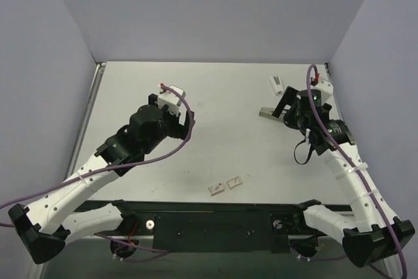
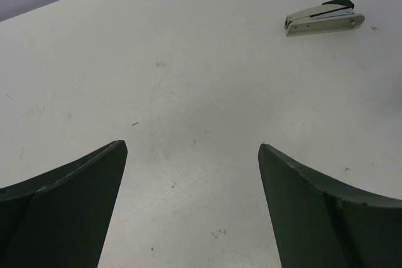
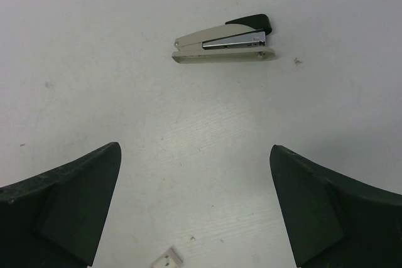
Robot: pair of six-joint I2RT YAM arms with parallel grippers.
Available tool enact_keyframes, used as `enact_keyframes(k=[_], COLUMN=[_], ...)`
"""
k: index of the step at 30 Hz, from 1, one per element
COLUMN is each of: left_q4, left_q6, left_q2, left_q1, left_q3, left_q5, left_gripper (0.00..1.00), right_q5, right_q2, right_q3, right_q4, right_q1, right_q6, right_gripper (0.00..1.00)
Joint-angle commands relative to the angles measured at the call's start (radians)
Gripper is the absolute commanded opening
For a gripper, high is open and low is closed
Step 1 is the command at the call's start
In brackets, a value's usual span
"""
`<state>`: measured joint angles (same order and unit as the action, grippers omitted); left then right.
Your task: Unload the staples from the stapler
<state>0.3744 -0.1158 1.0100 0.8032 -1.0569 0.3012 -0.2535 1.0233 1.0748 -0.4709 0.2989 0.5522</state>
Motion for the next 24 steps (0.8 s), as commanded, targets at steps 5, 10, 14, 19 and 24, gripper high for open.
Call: enact_keyframes(k=[5, 10, 14, 19, 24], left_q4=[0.011, 0.012, 0.012, 0.027, 0.043], left_q6=[-0.012, -0.004, -0.013, -0.004, 0.007], left_q2=[-0.024, -0.036, -0.040, -0.059, -0.060], left_q1=[0.004, 0.007, 0.008, 0.010, 0.010], left_q3=[0.000, 0.017, 0.017, 0.018, 0.021], left_q5=[-0.022, -0.147, -0.183, -0.203, -0.212], left_gripper=[0.97, 0.97, 0.97, 0.97, 0.97], right_q5=[0.067, 0.011, 0.022, 0.017, 0.014], right_q2=[0.109, 0.162, 0.231, 0.319, 0.421], right_q3=[0.070, 0.082, 0.112, 0.122, 0.142], right_q4=[-0.052, -0.028, -0.028, -0.018, -0.009], right_q1=[-0.112, -0.115, -0.115, -0.115, -0.129], right_q6=[0.120, 0.138, 0.175, 0.236, 0.317], right_gripper=[1.00, 0.99, 0.97, 0.95, 0.93])
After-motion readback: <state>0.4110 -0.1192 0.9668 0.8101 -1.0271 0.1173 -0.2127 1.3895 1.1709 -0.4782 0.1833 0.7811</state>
